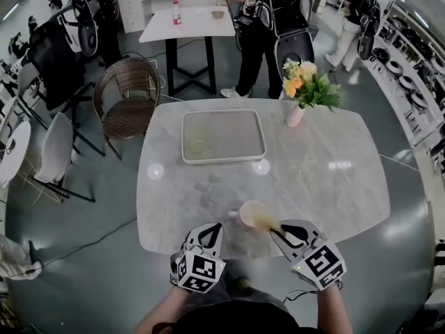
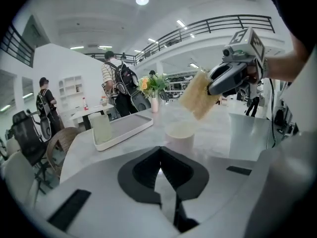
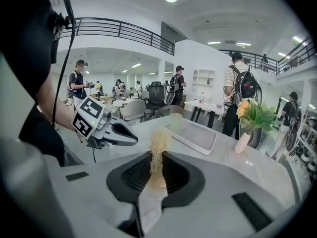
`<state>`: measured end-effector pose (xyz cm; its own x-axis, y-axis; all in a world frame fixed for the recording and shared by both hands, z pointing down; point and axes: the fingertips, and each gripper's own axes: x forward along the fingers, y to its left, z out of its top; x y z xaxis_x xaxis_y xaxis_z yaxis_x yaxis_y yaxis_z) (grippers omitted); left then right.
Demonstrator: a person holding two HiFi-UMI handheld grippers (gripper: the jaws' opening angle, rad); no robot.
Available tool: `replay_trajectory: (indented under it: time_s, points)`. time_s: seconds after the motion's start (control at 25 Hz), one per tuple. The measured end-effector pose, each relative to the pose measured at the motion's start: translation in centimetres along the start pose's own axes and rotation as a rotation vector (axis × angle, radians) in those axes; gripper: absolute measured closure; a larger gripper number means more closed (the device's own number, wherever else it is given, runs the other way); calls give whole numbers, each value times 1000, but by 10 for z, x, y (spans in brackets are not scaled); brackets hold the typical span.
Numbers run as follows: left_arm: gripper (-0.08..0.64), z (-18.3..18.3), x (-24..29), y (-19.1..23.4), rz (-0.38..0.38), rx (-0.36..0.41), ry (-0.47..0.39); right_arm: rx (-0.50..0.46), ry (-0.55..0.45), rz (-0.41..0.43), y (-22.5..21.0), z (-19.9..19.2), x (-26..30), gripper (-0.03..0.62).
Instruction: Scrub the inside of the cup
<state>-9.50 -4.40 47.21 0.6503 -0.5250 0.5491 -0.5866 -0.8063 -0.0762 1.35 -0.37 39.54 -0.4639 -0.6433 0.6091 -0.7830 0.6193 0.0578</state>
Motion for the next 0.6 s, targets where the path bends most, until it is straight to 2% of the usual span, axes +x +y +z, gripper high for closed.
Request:
replay_trajectory:
  time_s: [0.24,0.44,0.6]
  points:
    - [546,10,-34,-61,26,-84,-46,-16,-79,31,41,-18,-38,532]
    - [546,7,-71,-104,77,-141,-73,-39,-80,100,77,-43,-64,532]
    - [547,-7,-100,-122,146,-195,-75,-72,-105,110,94,-50,-78,532]
